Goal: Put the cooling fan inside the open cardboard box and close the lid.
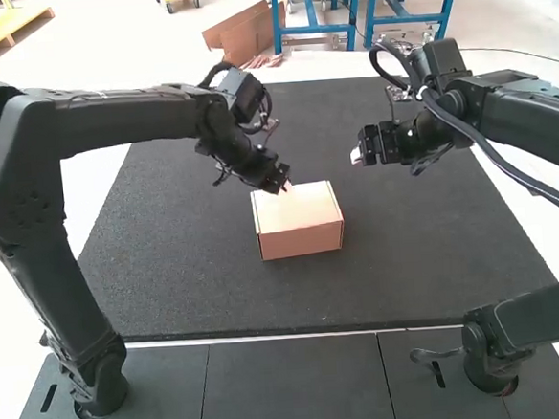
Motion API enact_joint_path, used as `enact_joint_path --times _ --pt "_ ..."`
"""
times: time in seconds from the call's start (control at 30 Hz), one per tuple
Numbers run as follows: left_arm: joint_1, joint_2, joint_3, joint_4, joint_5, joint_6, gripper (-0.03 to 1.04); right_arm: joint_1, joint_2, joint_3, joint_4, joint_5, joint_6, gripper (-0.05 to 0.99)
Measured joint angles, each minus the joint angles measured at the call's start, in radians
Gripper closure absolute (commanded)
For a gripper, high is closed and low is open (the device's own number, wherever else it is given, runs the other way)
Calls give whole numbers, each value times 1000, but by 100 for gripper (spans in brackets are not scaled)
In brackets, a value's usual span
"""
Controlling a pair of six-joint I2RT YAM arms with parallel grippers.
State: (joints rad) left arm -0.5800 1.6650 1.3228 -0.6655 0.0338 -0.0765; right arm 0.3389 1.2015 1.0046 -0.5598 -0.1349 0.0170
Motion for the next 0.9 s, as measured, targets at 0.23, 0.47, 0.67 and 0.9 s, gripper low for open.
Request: enact_joint_path --times 0.23,0.47,0.67,0.9 --pt "100 -116 19 6 0 -14 4 0 -35 -10 5 1 0 3" --pt "209 -211 -40 119 0 -13 4 0 -91 -30 120 32 2 3" --pt "243 -324 -126 256 0 -6 5 -16 -183 -35 219 69 37 3" --pt "294 -459 -273 418 3 47 5 -64 -250 -79 174 81 88 3"
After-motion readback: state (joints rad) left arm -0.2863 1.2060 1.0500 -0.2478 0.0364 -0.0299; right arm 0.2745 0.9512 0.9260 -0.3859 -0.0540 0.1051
